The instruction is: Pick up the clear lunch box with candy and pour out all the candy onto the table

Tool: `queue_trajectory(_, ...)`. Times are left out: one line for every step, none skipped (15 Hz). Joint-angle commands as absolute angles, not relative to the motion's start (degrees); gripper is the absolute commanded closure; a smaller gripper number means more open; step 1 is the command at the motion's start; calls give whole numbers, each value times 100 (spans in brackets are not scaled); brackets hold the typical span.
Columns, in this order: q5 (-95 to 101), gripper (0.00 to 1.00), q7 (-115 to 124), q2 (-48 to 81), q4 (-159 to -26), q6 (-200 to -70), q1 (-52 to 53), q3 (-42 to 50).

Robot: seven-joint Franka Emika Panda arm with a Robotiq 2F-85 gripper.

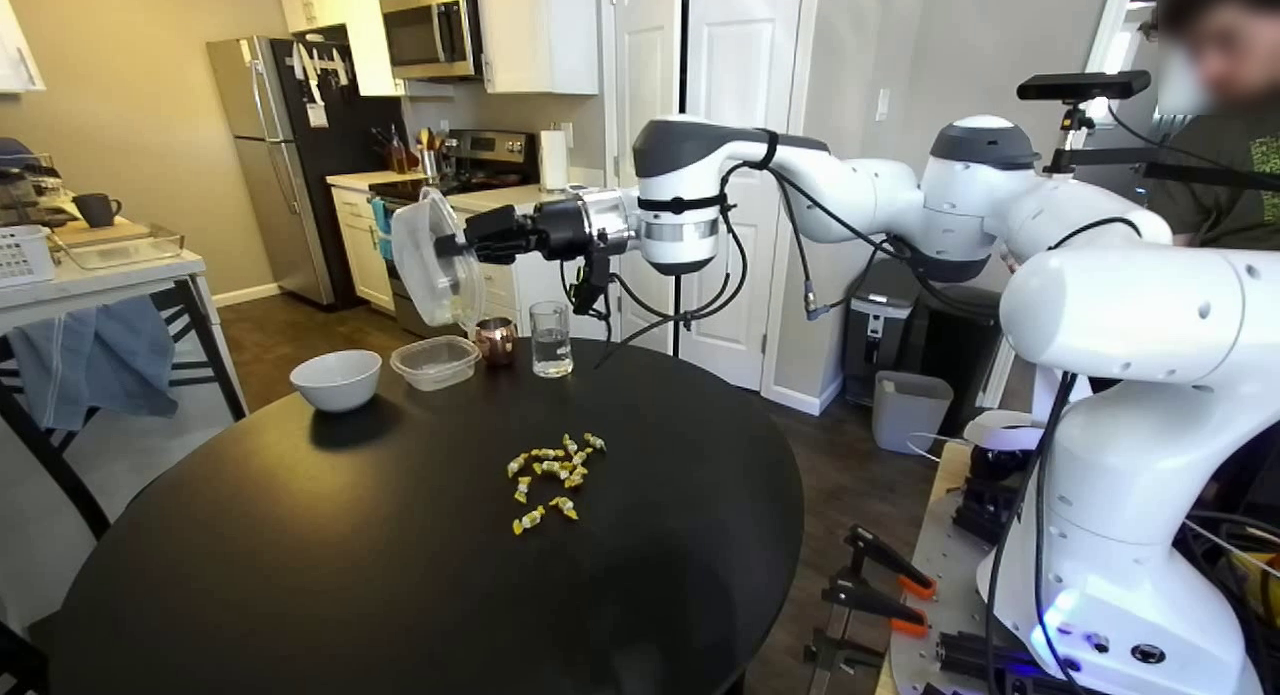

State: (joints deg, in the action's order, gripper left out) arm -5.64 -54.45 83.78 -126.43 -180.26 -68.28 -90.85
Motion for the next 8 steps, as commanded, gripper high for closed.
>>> queue_trajectory(-1208, 99, -6101, 8488, -12566, -17908, -6910, -9260)
queue_trajectory(-1399, 99, -6303, 8475, -12611, -17862, -6976, -9336)
queue_trajectory(-1779, 99, -6642, 8447, -12591, -17812, -7030, -9469)
queue_trajectory(-2349, 99, -7033, 8394, -12479, -17752, -7063, -9683)
queue_trajectory(-2725, 99, -7292, 8390, -12299, -17655, -7102, -9948)
queue_trajectory(-3152, 99, -7714, 8382, -12156, -17559, -7108, -10087)
queue_trajectory(-3588, 99, -8190, 8409, -11975, -17391, -7074, -10232)
queue_trajectory(-3912, 99, -8565, 8477, -11802, -17207, -7034, -10330)
